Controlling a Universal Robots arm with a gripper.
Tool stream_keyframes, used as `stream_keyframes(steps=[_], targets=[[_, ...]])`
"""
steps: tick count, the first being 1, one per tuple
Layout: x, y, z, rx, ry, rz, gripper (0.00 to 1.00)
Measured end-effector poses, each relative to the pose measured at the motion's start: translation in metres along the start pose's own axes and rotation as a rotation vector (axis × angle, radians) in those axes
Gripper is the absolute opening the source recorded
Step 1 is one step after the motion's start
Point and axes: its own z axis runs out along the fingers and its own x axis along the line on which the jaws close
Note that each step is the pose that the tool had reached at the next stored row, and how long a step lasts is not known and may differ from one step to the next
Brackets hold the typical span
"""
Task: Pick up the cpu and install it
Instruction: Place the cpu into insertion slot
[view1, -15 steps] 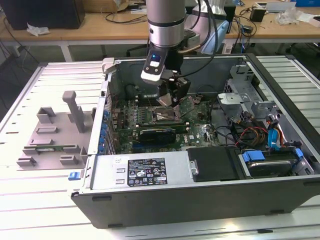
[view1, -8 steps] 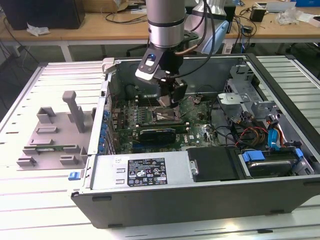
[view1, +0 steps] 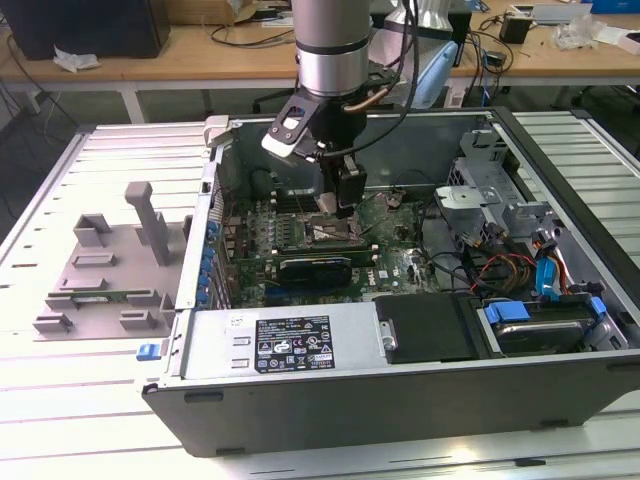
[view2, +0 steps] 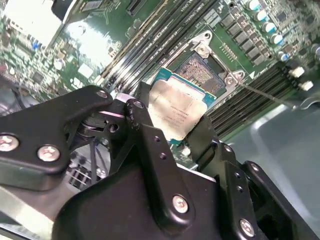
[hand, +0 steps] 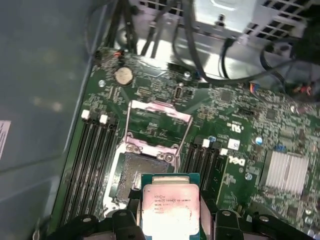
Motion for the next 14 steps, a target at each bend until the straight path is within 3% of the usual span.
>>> stream_keyframes(steps=[5,8,11,14], targets=[[0.0000,0.0000,0.0007,0.0028,-0.0060,0.101,0.55],[0.0000,-0.0001,0.0013,0.0057,-0.0122,0.205,0.55],[0.0015,0.0001,0.0019,0.0056,-0.0122,0.210,0.55],[0.0064,0.0012,0.0097,0.0064,-0.0123,0.209,0.55]])
